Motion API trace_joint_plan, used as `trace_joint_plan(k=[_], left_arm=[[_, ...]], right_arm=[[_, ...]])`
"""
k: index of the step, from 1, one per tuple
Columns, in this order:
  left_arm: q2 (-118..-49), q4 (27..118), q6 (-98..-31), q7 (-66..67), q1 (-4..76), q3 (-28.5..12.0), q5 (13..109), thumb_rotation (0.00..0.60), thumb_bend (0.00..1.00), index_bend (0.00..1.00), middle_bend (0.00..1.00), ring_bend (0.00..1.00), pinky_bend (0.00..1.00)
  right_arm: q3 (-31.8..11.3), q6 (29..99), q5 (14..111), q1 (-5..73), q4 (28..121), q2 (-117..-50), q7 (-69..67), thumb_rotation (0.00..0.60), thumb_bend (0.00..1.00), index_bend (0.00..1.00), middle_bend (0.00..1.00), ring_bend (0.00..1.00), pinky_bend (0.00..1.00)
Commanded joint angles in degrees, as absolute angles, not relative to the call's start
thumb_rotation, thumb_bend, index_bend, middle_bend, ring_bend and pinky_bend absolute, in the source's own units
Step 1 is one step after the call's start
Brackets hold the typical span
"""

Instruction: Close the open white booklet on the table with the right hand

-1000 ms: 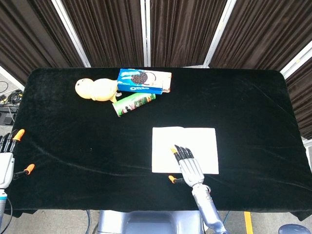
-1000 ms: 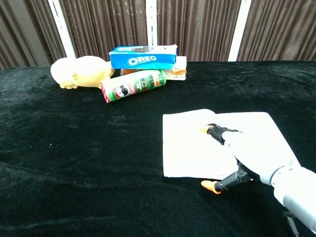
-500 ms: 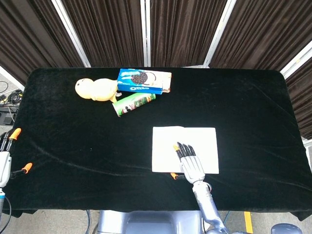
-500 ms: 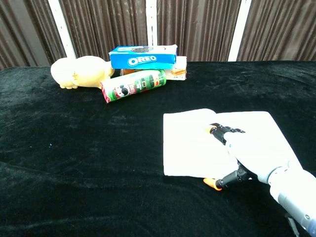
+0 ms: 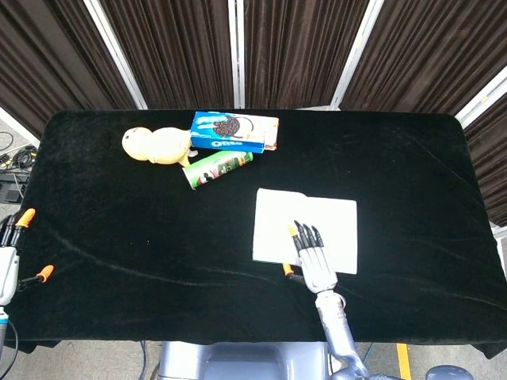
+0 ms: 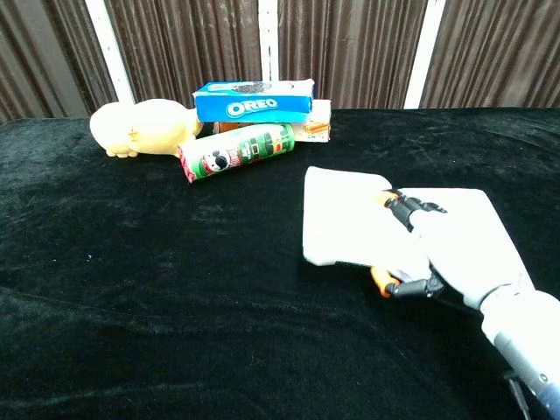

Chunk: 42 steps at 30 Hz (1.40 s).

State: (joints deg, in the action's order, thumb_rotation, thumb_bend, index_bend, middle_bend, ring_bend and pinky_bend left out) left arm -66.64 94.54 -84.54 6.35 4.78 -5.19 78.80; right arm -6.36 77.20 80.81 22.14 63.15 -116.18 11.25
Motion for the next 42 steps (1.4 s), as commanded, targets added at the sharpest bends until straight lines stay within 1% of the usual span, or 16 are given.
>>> trace_joint_plan(k=[1,9,15,18,20,26,28,33,38,41,42], left_arm=[[-66.69,94.57,-84.58,6.45,4.77,-5.15,78.87,0.6,0.19,0.0,0.0,0.0,0.0],[-66.78,94.76,-84.68,6.75,4.76,-4.9,79.26,0.6,0.19,0.0,0.0,0.0,0.0],[-66.98,94.74,-84.86,7.03,4.73,-4.84,79.39,0.6,0.19,0.0,0.0,0.0,0.0],[-67.09,94.83,-85.02,7.41,4.71,-4.71,79.67,0.6,0.19,0.0,0.0,0.0,0.0],[-67.11,94.96,-85.15,7.47,4.66,-4.63,79.86,0.6,0.19,0.0,0.0,0.0,0.0],[-67.29,95.11,-85.56,8.11,4.58,-4.38,80.49,0.6,0.19,0.0,0.0,0.0,0.0],[-67.39,95.12,-85.64,8.37,4.57,-4.33,80.62,0.6,0.19,0.0,0.0,0.0,0.0],[-67.47,95.2,-85.67,8.58,4.6,-4.23,80.86,0.6,0.19,0.0,0.0,0.0,0.0],[-67.52,95.1,-85.61,8.68,4.66,-4.28,80.85,0.6,0.19,0.0,0.0,0.0,0.0],[-67.52,95.01,-85.49,8.63,4.76,-4.26,80.96,0.6,0.19,0.0,0.0,0.0,0.0],[-67.47,94.94,-85.39,8.6,4.82,-4.17,81.14,0.6,0.19,0.0,0.0,0.0,0.0]], right_arm=[[-6.92,78.17,81.69,21.8,61.38,-117.17,9.67,0.6,0.38,0.0,0.0,0.0,0.0],[-9.71,80.74,80.42,20.62,58.55,-118.79,6.07,0.6,0.41,0.0,0.0,0.0,0.0],[-12.35,86.68,79.64,18.44,58.53,-119.71,7.09,0.6,0.44,0.0,0.0,0.0,0.0],[-12.81,87.76,78.93,17.4,60.26,-118.96,8.77,0.6,0.44,0.0,0.0,0.0,0.0],[-12.88,88.27,78.72,16.8,61.6,-118.22,9.46,0.6,0.42,0.0,0.0,0.0,0.0],[-12.77,89.86,78.34,14.81,65.67,-115.72,10.99,0.6,0.31,0.0,0.0,0.0,0.0],[-12.91,90.61,78.58,14.45,66.18,-115.11,11.31,0.6,0.27,0.0,0.0,0.0,0.0],[-13.24,91.21,78.5,13.89,66.57,-114.36,11.64,0.6,0.21,0.0,0.0,0.0,0.0],[-13.05,90.97,78.81,13.55,67.36,-112.95,11.08,0.6,0.2,0.0,0.0,0.0,0.0],[-11.69,90.1,79.75,13.16,70.64,-110.21,11.36,0.6,0.19,0.0,0.0,0.0,0.0],[-10.84,89.54,80.44,13.04,72.71,-108.28,11.81,0.6,0.19,0.0,0.0,0.0,0.0]])
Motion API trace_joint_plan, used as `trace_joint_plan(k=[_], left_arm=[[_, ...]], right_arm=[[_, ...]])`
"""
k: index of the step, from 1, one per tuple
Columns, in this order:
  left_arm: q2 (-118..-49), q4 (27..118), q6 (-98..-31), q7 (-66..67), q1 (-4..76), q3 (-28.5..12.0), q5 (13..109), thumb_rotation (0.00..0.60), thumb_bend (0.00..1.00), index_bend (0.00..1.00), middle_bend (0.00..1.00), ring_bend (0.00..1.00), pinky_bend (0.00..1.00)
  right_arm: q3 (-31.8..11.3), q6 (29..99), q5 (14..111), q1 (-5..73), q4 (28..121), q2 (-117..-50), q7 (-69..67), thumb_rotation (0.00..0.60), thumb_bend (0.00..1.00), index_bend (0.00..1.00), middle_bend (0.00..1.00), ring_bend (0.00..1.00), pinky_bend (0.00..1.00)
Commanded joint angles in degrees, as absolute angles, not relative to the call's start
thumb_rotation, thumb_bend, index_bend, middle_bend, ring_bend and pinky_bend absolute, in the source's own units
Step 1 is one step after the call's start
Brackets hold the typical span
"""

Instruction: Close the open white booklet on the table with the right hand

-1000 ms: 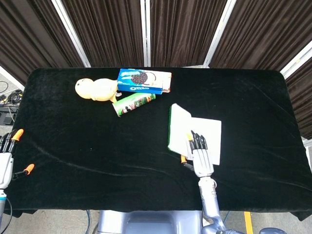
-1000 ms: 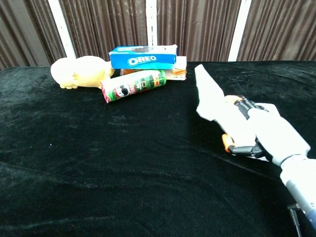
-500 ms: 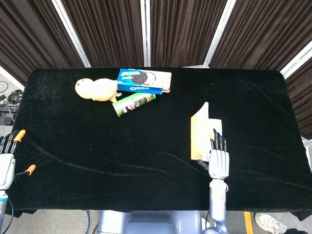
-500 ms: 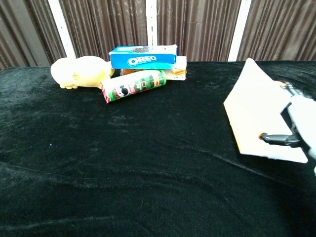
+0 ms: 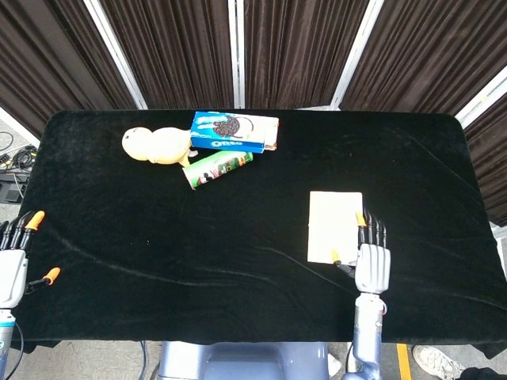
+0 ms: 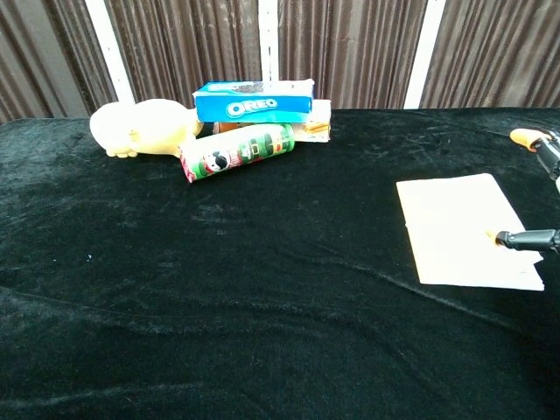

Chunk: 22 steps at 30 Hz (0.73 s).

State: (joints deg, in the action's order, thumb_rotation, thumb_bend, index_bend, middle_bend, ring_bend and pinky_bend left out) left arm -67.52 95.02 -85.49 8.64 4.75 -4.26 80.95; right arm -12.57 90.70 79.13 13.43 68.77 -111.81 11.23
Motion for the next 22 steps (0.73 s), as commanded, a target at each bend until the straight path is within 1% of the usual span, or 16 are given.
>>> trace_joint_plan(k=[1,3,4,8,9,13,18,22], left_arm=[[-67.41,94.86,-85.25,8.55,4.88,-4.05,81.33,0.6,0.19,0.0,0.0,0.0,0.0],[-67.27,94.67,-84.93,8.59,5.02,-3.77,81.76,0.6,0.19,0.0,0.0,0.0,0.0],[-67.23,94.6,-84.86,8.63,5.06,-3.7,81.88,0.6,0.19,0.0,0.0,0.0,0.0],[-67.06,94.17,-84.7,8.95,5.26,-3.05,83.22,0.6,0.18,0.0,0.0,0.0,0.0],[-67.05,94.04,-84.82,8.95,5.27,-2.93,83.61,0.6,0.18,0.0,0.0,0.0,0.0],[-67.11,93.6,-85.55,8.85,5.12,-2.38,85.17,0.6,0.18,0.0,0.0,0.0,0.0],[-67.57,93.3,-86.7,9.37,4.78,-1.84,86.8,0.6,0.18,0.0,0.0,0.0,0.0],[-67.86,93.0,-87.0,9.81,4.66,-1.53,87.45,0.6,0.18,0.0,0.0,0.0,0.0]], right_arm=[[-10.31,89.05,80.75,12.93,74.32,-106.81,12.36,0.6,0.19,0.0,0.0,0.0,0.0],[-8.85,87.3,81.39,12.75,78.77,-102.25,14.3,0.6,0.19,0.0,0.0,0.0,0.0],[-8.61,86.78,81.34,12.7,80.13,-101.07,14.65,0.6,0.19,0.0,0.0,0.0,0.0],[-5.76,83.69,83.16,12.48,87.97,-90.49,18.09,0.6,0.17,0.0,0.0,0.0,0.0],[-4.94,83.42,84.29,12.42,89.2,-87.72,18.9,0.6,0.17,0.0,0.0,0.0,0.0],[-2.96,84.37,87.4,11.53,89.96,-81.59,20.21,0.6,0.17,0.0,0.0,0.0,0.0],[-1.35,87.11,90.12,9.62,89.82,-77.93,17.81,0.6,0.17,0.0,0.0,0.0,0.0],[-0.56,88.54,91.52,8.61,88.32,-77.56,16.04,0.6,0.17,0.0,0.0,0.0,0.0]])
